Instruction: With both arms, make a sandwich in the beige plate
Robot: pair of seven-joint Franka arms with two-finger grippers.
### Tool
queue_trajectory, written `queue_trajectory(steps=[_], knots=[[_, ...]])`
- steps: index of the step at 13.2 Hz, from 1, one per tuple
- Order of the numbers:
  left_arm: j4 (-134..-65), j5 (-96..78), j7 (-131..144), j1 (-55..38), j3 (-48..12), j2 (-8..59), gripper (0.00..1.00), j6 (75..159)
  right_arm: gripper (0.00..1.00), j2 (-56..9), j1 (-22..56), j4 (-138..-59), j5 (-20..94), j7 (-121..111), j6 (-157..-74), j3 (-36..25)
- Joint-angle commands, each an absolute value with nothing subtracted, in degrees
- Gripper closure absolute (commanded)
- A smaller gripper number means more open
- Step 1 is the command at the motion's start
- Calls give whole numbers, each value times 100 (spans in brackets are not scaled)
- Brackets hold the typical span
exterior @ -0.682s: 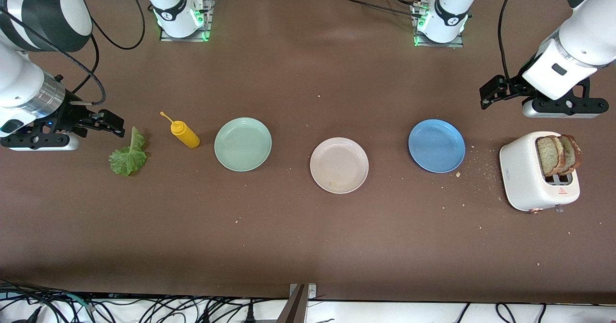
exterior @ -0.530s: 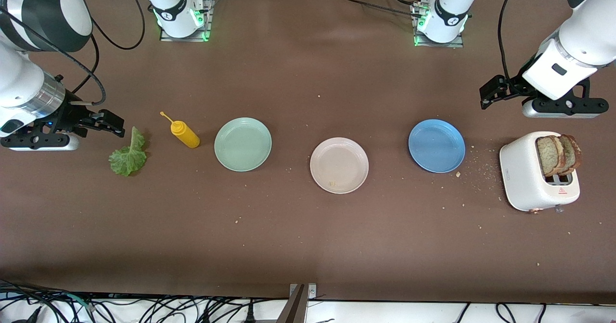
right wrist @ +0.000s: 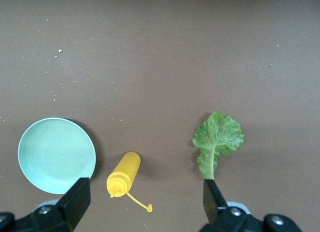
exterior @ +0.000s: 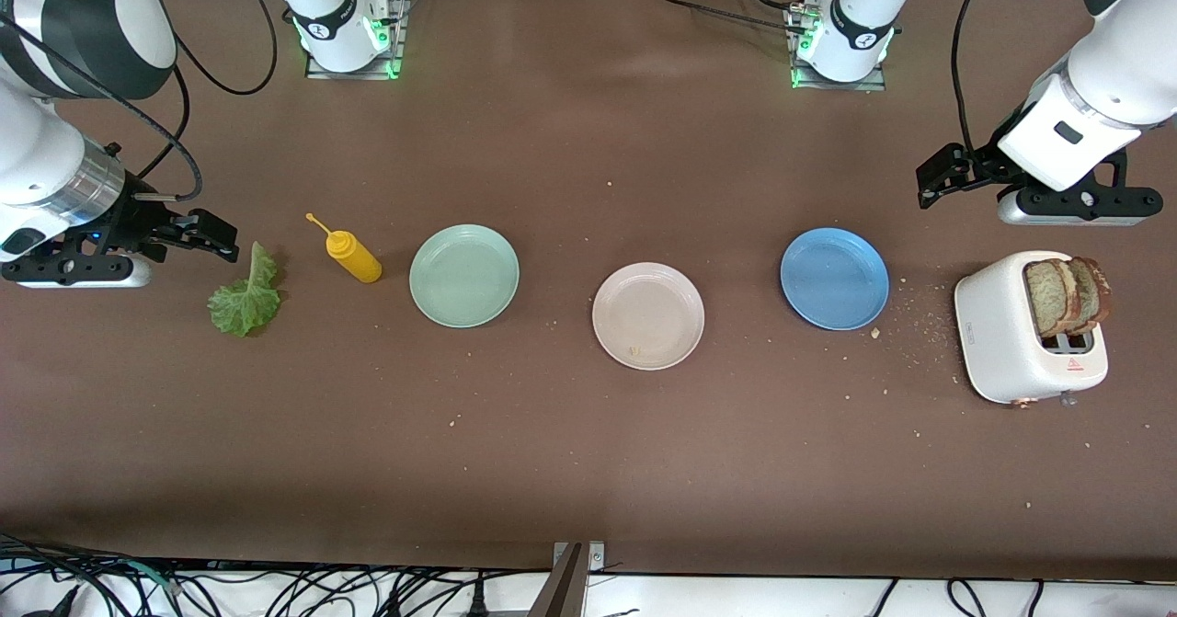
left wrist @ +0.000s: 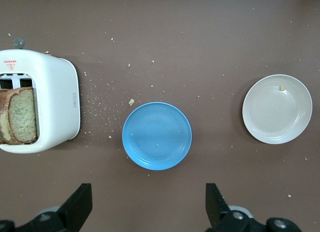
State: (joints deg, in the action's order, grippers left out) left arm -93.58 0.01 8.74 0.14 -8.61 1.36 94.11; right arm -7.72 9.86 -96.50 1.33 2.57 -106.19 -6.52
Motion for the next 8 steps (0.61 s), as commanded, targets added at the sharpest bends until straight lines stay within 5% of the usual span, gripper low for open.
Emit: queue_trajectory(steps=[1,8], knots=[[-9158,132,800,-26,-879,229,0,9264,0,-686,984,-9721,105,325,-10600,-615],[-9158,132,791,-9,-879,229,0,9264,0,-686,976,-9721,105,343,-10512,-624]])
